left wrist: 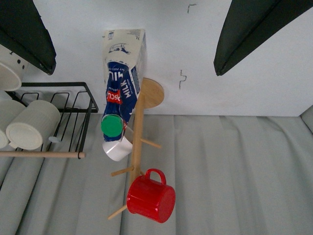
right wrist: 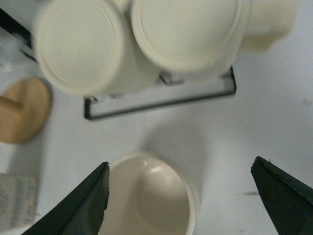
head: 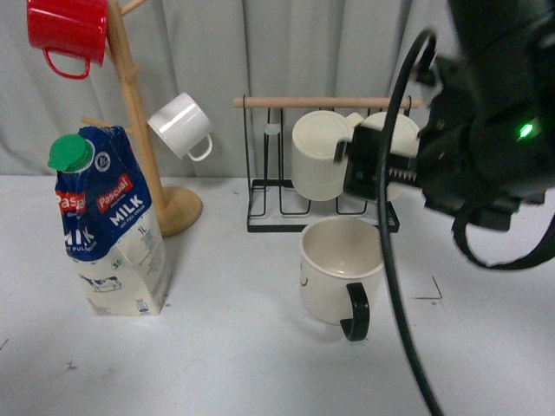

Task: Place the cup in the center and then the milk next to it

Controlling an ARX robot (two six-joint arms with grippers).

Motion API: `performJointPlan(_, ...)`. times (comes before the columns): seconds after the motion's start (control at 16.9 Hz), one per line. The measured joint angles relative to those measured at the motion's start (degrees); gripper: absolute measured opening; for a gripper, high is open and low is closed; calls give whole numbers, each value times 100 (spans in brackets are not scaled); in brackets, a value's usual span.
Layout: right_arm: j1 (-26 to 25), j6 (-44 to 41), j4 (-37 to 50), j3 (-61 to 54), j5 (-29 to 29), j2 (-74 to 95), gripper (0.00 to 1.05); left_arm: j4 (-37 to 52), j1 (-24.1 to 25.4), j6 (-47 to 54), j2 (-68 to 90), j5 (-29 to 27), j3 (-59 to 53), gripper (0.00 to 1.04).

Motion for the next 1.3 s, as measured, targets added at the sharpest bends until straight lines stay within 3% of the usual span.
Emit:
performJointPlan(0.06,-120,-83,195,-111,-87,-568,100,0,0,0,0,0,0,98)
performJointPlan(0.12,-247,-127,348,-234,-262,-1025,98,0,0,0,0,0,0,98)
performJointPlan(0.18,-289,-326,1029,-466,-116,-1305,94,0,0,0,0,0,0,98)
performJointPlan(0.24,-435,-914,2262,-1054,439,-1790,84,0,0,2,0,2,0,98)
performJointPlan(0.3,-673,-1517,2929,-1731,542,-2389,73,0,0,0,0,-2,0,98)
performJointPlan(0.41,-1215,-2208,2699,-2876,350,-3829,49,0,0,0,0,0,0,98)
performJointPlan(0.71,-1209,-2527,1128,-4760,146,-7093,2,0,0,0,0,0,0,98)
performJointPlan(0.83,-1862,-2527,234,-5320,-420,-8450,2,0,0,2,0,2,0,98)
performJointPlan(0.94,-2026,-2527,-601,-5759,-544,-9927,2,0,0,2,0,2,0,98)
performJointPlan(1.3,-1996,-2527,-516,-6151,-586,-10625,2,-2,0,0,0,2,0,98)
